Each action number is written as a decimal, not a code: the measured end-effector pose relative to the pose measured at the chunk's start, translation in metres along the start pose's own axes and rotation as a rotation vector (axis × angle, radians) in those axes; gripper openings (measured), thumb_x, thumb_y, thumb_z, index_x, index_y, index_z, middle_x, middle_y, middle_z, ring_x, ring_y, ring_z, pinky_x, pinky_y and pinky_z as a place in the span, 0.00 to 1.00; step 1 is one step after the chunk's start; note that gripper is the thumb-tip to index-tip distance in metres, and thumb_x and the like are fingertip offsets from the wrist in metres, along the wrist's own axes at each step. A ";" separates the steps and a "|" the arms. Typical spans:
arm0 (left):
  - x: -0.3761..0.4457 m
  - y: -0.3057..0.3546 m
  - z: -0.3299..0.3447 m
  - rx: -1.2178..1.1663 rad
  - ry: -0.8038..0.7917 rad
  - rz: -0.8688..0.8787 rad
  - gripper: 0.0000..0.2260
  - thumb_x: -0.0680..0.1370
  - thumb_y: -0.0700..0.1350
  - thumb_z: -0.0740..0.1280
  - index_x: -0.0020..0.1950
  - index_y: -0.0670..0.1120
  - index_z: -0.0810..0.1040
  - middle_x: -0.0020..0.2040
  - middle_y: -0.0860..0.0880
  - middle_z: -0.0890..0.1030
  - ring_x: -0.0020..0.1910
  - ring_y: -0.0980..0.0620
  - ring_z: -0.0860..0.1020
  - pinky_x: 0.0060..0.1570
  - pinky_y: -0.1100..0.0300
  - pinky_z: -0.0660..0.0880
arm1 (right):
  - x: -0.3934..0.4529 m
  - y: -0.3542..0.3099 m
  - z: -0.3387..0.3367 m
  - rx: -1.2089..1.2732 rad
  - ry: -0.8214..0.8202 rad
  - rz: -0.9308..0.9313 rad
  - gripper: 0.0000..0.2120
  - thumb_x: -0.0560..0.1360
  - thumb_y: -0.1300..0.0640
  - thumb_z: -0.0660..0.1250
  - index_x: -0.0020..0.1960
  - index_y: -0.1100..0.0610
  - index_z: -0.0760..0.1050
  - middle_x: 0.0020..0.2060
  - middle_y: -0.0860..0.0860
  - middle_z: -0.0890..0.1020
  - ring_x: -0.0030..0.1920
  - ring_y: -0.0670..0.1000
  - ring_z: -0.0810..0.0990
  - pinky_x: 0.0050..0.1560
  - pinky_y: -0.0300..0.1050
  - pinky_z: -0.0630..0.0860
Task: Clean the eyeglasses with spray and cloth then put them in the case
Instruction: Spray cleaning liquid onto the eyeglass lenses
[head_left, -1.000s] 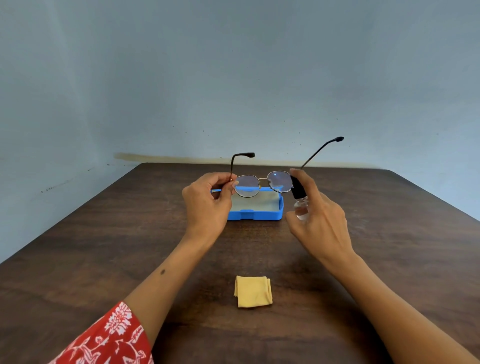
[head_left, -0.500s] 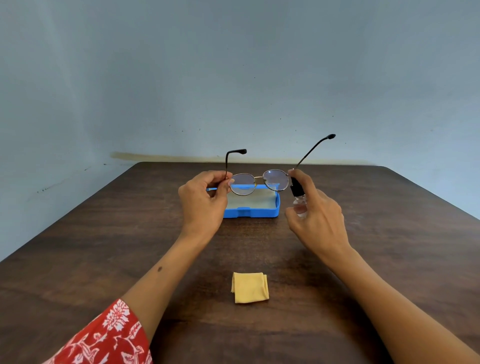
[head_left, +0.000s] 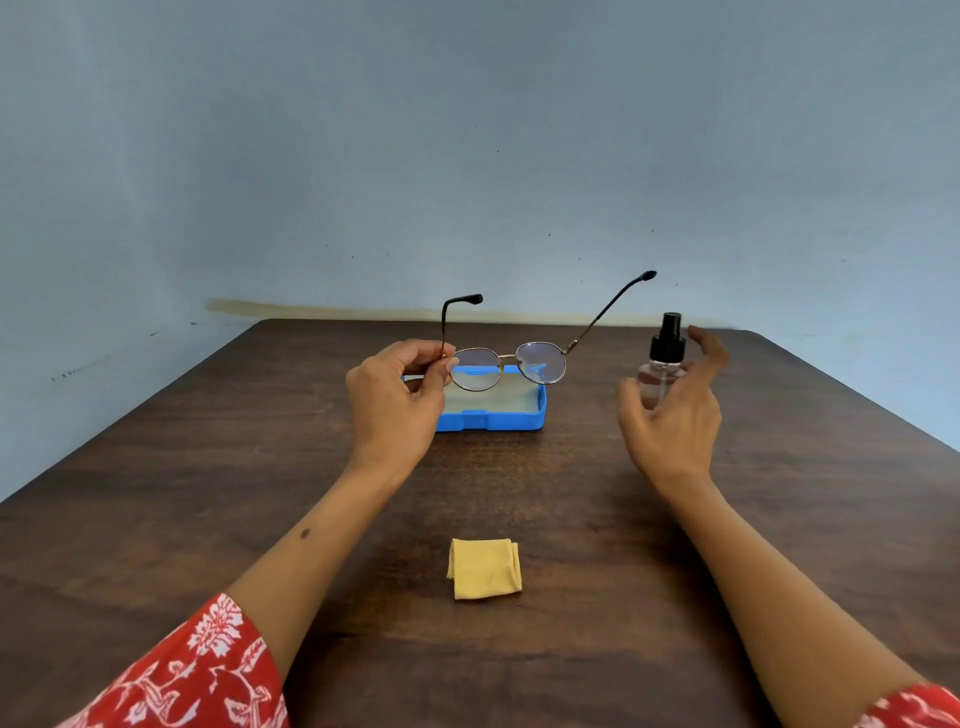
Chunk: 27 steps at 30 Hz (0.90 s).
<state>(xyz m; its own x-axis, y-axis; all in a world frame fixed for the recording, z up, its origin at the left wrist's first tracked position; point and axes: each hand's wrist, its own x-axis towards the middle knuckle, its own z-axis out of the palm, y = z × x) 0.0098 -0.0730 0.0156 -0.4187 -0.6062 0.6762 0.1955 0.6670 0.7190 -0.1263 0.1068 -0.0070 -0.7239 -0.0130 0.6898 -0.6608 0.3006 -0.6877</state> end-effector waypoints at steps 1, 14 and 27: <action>0.000 0.000 0.000 0.000 -0.003 0.000 0.07 0.72 0.38 0.71 0.49 0.46 0.82 0.40 0.56 0.81 0.39 0.65 0.80 0.41 0.72 0.77 | 0.002 0.004 0.001 -0.001 0.000 -0.001 0.28 0.72 0.62 0.65 0.68 0.58 0.58 0.40 0.43 0.77 0.34 0.33 0.74 0.45 0.39 0.67; -0.002 0.000 0.002 0.050 -0.041 -0.014 0.09 0.73 0.38 0.71 0.52 0.45 0.81 0.43 0.56 0.80 0.42 0.63 0.79 0.42 0.71 0.77 | 0.025 0.036 0.029 -0.032 -0.061 -0.015 0.22 0.76 0.61 0.64 0.66 0.63 0.62 0.50 0.55 0.76 0.41 0.47 0.73 0.41 0.32 0.62; -0.003 0.000 0.002 0.070 -0.039 -0.010 0.09 0.73 0.38 0.71 0.52 0.45 0.81 0.43 0.56 0.80 0.40 0.68 0.77 0.40 0.76 0.74 | 0.020 0.025 0.019 -0.127 -0.009 0.113 0.37 0.65 0.55 0.67 0.71 0.61 0.58 0.63 0.56 0.71 0.62 0.55 0.71 0.60 0.51 0.69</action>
<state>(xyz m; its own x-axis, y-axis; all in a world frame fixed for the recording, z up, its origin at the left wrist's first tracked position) 0.0093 -0.0707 0.0133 -0.4545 -0.5968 0.6612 0.1291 0.6904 0.7118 -0.1616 0.0957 -0.0149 -0.7942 0.0194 0.6073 -0.5452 0.4187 -0.7263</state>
